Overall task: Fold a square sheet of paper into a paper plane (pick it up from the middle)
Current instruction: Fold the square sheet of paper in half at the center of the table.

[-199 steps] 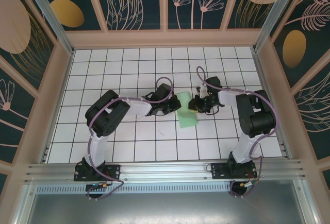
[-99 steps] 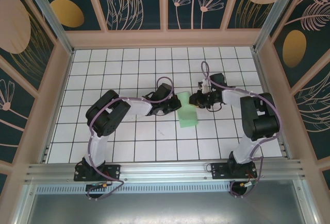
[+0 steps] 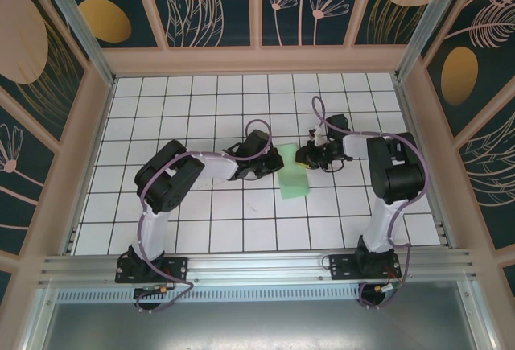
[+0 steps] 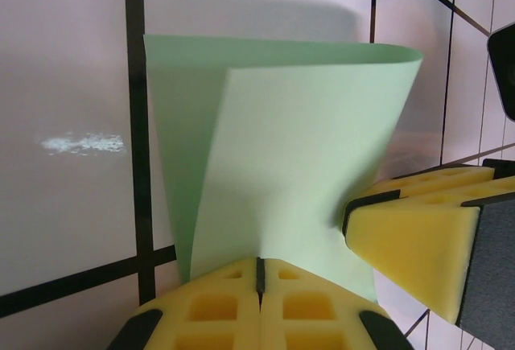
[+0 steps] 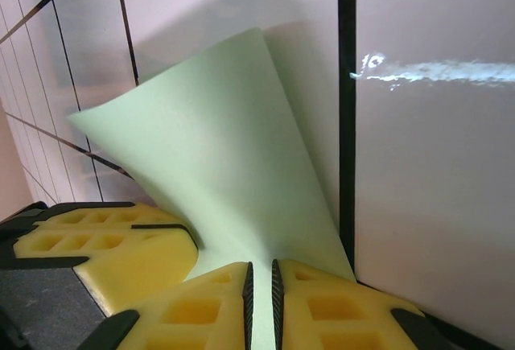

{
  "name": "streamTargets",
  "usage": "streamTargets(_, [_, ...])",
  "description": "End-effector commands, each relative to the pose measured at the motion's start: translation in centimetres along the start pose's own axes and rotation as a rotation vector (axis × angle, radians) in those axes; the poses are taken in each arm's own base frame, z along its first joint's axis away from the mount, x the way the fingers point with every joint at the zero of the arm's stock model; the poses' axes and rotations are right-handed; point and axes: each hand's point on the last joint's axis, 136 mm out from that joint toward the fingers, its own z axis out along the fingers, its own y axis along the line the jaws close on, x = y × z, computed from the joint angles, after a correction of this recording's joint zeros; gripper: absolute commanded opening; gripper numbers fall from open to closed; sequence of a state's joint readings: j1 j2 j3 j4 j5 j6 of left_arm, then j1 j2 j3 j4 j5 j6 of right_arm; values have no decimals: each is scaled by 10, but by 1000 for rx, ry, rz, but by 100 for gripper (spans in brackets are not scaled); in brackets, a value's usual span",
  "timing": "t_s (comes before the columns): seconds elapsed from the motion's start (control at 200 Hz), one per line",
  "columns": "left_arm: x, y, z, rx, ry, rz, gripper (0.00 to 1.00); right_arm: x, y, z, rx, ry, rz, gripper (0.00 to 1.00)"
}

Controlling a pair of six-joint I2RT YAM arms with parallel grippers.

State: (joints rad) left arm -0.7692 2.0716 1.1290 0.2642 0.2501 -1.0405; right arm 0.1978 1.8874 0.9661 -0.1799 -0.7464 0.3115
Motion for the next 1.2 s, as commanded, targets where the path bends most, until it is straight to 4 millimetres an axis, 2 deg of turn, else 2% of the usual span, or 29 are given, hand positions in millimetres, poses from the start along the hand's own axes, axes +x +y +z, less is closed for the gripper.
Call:
streamTargets(0.0, [25,54,10,-174,67,-9,0,-9,13,-14,-15,-30,-48,20])
streamTargets(0.075, [24,54,11,-176,67,-9,0,-22,30,-24,-46,-63,-79,20])
streamTargets(0.16, [24,53,11,-177,68,-3,0,-33,32,-25,-42,-74,-89,20])
streamTargets(0.33, [23,52,12,-180,70,0,0,-40,15,-10,-6,-49,-62,19])
streamTargets(0.5, [25,55,13,-185,77,0,0,-36,-13,6,59,-19,-17,19])
streamTargets(0.615, [25,56,13,-187,77,0,0,-36,-31,9,126,-19,5,19])
streamTargets(0.691, [25,55,12,-190,76,4,0,-40,-26,6,121,-26,0,20])
streamTargets(0.836, [24,56,12,-193,76,5,0,-57,13,-14,37,-74,-52,20])
streamTargets(0.901, [24,55,12,-192,77,6,0,-64,23,-21,25,-91,-68,19])
streamTargets(0.986, [25,56,12,-195,78,5,0,-70,20,-22,55,-104,-63,19])
streamTargets(1.196, [25,53,13,-185,79,5,0,-64,4,-5,63,-60,-25,18])
